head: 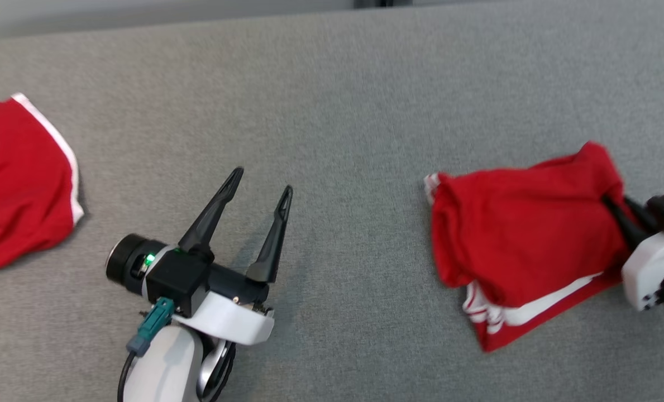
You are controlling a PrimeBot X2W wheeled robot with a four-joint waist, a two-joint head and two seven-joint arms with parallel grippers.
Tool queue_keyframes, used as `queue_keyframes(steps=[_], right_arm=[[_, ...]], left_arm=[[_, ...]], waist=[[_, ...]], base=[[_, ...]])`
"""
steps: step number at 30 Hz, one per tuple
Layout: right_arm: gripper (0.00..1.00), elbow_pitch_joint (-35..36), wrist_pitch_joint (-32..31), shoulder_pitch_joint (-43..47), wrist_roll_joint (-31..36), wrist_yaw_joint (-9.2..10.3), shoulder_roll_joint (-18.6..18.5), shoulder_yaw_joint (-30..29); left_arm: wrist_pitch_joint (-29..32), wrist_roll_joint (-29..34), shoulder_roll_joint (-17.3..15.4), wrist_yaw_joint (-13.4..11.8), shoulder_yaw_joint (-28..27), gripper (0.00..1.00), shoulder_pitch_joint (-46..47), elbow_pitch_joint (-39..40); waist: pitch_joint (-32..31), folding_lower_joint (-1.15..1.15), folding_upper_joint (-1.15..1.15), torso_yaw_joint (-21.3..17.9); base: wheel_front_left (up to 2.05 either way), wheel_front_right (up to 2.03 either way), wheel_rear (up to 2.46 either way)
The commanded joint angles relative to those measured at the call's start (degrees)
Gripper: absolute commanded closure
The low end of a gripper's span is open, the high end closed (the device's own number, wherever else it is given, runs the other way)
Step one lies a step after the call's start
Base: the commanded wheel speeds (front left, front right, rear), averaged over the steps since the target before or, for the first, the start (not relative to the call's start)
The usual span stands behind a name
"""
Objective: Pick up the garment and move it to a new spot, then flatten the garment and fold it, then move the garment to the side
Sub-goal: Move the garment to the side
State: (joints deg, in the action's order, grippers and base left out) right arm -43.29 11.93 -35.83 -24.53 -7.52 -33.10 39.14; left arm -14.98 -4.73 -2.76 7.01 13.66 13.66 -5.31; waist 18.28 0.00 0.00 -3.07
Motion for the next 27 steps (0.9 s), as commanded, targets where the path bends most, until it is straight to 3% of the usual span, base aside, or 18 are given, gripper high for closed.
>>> queue_keyframes(steps=[1,6,10,16,27], right_arm=[[1.0,-0.7,0.5,-1.5,0.3,0.06,-0.8,-0.3],[1.0,-5.7,1.9,-7.3,4.6,0.06,-4.8,-2.7],[1.0,-9.3,2.9,-11.0,10.4,0.06,-6.0,-6.2],[1.0,-12.0,3.3,-15.0,17.8,0.06,-6.8,-15.6],[1.0,-15.0,3.3,-14.2,29.9,0.07,-5.2,-35.3]], left_arm=[[-0.3,0.6,-0.4,0.2,0.2,0.0,1.4,0.4],[-0.3,1.3,-2.1,0.5,4.0,0.0,5.5,1.6],[-0.3,1.2,-5.8,0.4,8.2,0.0,8.6,2.2],[-0.3,0.5,-8.5,0.5,9.0,0.0,10.8,3.3],[0.0,-0.2,-8.9,0.5,9.0,0.0,11.6,3.4]], waist=[[4.7,0.0,0.0,-2.1],[10.5,0.0,0.0,-3.8],[14.5,0.0,0.0,-5.4],[18.1,0.0,0.0,-7.2],[20.7,0.0,0.0,-5.9]], base=[[0.0,0.0,0.0],[0.0,0.0,0.0],[0.0,0.0,0.0],[0.0,0.0,0.0],[0.0,0.0,0.0]])
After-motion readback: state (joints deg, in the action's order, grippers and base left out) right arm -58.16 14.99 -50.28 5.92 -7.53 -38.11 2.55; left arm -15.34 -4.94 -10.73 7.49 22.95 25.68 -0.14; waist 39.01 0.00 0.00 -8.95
